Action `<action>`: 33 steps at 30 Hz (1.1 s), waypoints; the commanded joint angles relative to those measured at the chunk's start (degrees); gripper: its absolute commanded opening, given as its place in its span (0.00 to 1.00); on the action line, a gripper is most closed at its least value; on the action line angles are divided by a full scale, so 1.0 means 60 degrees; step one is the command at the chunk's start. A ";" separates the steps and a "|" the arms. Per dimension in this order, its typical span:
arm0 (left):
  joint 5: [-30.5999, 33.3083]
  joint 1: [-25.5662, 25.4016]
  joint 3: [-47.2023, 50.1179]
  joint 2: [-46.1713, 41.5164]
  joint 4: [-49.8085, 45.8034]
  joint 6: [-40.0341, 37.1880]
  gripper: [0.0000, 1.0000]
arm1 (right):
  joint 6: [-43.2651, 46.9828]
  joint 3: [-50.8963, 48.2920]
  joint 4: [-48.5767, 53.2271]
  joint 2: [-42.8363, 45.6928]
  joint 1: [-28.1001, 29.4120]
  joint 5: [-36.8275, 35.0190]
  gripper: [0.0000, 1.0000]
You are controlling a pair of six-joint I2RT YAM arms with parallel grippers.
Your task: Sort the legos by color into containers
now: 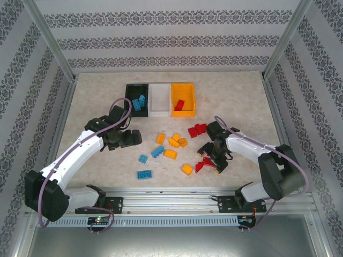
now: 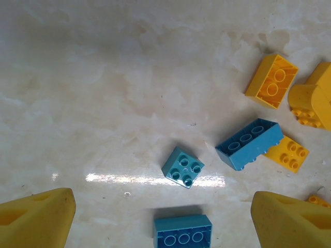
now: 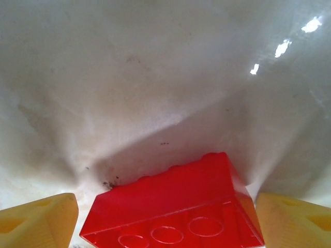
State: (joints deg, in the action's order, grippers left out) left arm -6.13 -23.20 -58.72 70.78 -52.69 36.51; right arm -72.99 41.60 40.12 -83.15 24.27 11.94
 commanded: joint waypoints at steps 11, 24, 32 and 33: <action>-0.0018 -0.0063 0.0210 0.0225 0.0080 0.0151 0.89 | 0.0340 0.0242 0.0183 0.0297 0.0051 0.0001 0.66; -0.0206 -0.0069 0.0026 0.0450 0.0122 0.0024 0.89 | 0.1185 0.1978 0.0918 0.0800 -0.0026 -0.0569 0.67; -0.1596 -0.0074 0.1520 -0.0418 0.0878 0.1190 0.89 | 0.1483 0.4686 0.0137 -0.1146 -0.0090 -0.0350 0.67; -0.1659 -0.0074 0.1618 -0.0515 0.0850 0.1196 0.89 | 0.1527 0.5108 0.0088 -0.1478 -0.0107 -0.0336 0.67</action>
State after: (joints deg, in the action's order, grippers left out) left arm -12.75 -23.20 -50.41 70.41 -48.97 40.66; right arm -65.43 67.51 42.48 -88.40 24.12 10.35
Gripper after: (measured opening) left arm 0.891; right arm 0.678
